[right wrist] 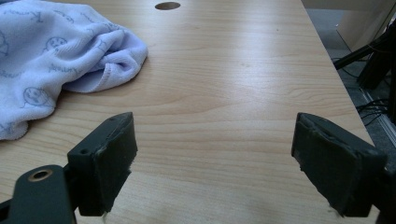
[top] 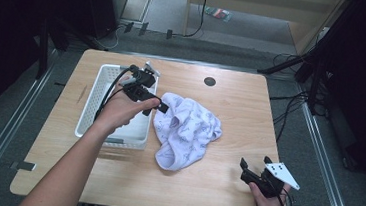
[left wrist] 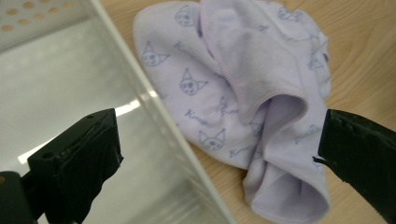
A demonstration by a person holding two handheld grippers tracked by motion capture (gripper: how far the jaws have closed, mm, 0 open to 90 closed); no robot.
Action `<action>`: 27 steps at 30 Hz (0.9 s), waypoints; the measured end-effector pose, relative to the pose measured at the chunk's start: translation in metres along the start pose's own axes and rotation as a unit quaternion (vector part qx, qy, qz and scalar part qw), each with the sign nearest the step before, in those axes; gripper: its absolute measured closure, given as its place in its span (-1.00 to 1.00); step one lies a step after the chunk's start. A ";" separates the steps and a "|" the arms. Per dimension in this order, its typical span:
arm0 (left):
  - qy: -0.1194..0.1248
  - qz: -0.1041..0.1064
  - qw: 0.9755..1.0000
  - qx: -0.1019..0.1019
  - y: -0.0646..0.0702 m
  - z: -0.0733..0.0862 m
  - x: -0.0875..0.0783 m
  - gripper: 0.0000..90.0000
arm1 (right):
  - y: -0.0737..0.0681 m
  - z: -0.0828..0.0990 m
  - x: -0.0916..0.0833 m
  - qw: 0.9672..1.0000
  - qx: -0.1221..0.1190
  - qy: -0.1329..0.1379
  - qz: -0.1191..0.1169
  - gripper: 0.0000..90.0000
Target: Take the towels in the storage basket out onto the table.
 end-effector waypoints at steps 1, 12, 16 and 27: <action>-0.002 -0.002 1.000 -0.003 -0.006 0.002 0.000 -1.00 | 0.000 0.000 0.000 1.000 0.000 -0.001 0.000 -0.68; 0.017 -0.033 0.999 -0.012 -0.033 0.022 -0.010 -1.00 | 0.000 0.000 0.000 1.000 -0.002 -0.002 0.000 -0.68; 0.027 -0.043 0.999 -0.016 -0.044 0.031 -0.010 -1.00 | 0.000 0.000 0.000 1.000 -0.001 -0.002 0.001 -0.68; 0.068 -0.054 0.995 -0.047 -0.078 0.060 -0.015 -1.00 | 0.000 0.000 0.001 1.000 -0.003 -0.003 0.002 -0.68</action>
Point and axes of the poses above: each handheld gripper's, and its own axes: x roughly forward along the jaws, z roughly out of its underside, y roughly to its right, the point moved 2 cm from there along x, roughly forward along the jaws, and after that the axes turned 14 degrees about -x, right-handed, at the moved point
